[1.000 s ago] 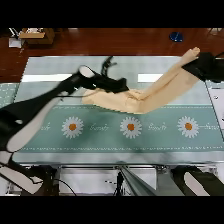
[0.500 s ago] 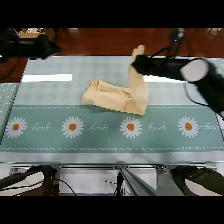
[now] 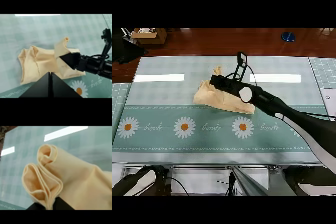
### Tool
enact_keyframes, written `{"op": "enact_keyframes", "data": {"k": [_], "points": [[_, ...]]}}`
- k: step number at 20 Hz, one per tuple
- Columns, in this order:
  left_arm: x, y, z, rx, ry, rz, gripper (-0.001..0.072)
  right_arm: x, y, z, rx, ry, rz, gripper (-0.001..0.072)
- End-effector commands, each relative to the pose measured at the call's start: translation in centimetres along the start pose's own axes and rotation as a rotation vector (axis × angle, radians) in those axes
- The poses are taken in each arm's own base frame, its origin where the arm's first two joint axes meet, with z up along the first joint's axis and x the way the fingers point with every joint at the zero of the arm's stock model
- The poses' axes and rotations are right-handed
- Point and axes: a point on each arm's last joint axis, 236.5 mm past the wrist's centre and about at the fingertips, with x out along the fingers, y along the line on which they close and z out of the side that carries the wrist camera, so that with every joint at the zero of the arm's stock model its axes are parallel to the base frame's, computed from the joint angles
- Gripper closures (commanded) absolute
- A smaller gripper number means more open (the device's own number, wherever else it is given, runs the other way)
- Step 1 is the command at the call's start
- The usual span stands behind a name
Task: Fold the shirts.
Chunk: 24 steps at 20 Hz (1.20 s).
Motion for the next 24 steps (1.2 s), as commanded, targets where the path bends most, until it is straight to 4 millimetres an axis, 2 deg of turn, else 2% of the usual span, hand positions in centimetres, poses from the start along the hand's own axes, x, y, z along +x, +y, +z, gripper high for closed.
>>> {"op": "enact_keyframes", "data": {"k": [1, 2, 3, 6, 8, 10, 12, 13, 14, 15, 16, 17, 18, 20, 22, 24], "points": [[-0.3, -0.4, -1.8, -0.001, 0.034, -0.005, 0.0684, 1.1, 0.5, -1.4, 0.022, -0.008, 0.013, 0.0527], [0.0, -0.2, -2.4, -0.01, 0.046, -0.006, 0.0684, 1.0, 0.7, -1.6, 0.02, -0.003, 0.016, 0.0379], [0.4, 0.2, -2.9, -0.025, 0.058, -0.007, 0.0684, 0.8, 1.0, -1.8, 0.013, 0.011, 0.019, 0.0307], [1.5, 1.3, -4.0, -0.052, 0.072, -0.003, 0.0684, -1.5, 1.2, -1.1, -0.078, 0.07, 0.005, 0.0295], [1.7, 1.7, -4.3, -0.053, 0.076, -0.001, 0.0684, -4.8, -1.0, 0.7, -0.191, 0.137, -0.075, 0.0295], [1.7, 1.8, -4.1, -0.051, 0.07, 0.003, 0.0684, -9.5, -5.7, 3.5, -0.315, 0.197, -0.241, 0.0295], [1.7, 1.8, -4.1, -0.051, 0.069, 0.003, 0.0684, -16.4, -13.1, 6.9, -0.413, 0.26, -0.523, 0.0293], [1.7, 1.9, -4.1, -0.051, 0.069, 0.003, 0.0684, -20.6, -17.6, 8.1, -0.414, 0.315, -0.694, 0.0256], [1.7, 1.9, -4.1, -0.051, 0.069, 0.003, 0.0684, -24.5, -21.6, 8.6, -0.372, 0.385, -0.825, 0.0219], [1.7, 1.9, -4.1, -0.051, 0.069, 0.005, 0.0683, -27.0, -24.2, 8.1, -0.298, 0.449, -0.871, 0.022], [1.7, 2.1, -4.2, -0.047, 0.075, 0.016, 0.0683, -28.1, -26.0, 6.9, -0.184, 0.481, -0.845, 0.022], [1.7, 2.6, -4.5, -0.042, 0.084, 0.034, 0.0683, -27.9, -26.8, 5.6, -0.062, 0.484, -0.773, 0.0219], [1.6, 3.1, -4.7, -0.035, 0.095, 0.056, 0.0683, -26.7, -27.0, 4.5, 0.063, 0.453, -0.674, 0.0173], [1.6, 3.9, -5.1, -0.026, 0.11, 0.088, 0.0682, -23.5, -26.4, 3.7, 0.234, 0.342, -0.485, 0.0166], [1.5, 4.1, -5.2, -0.023, 0.114, 0.097, 0.0683, -20.5, -25.7, 3.3, 0.349, 0.241, -0.361, 0.0166], [1.5, 4.1, -5.2, -0.023, 0.114, 0.097, 0.0683, -17.7, -25.0, 2.0, 0.398, 0.248, -0.272, 0.0166]]}}
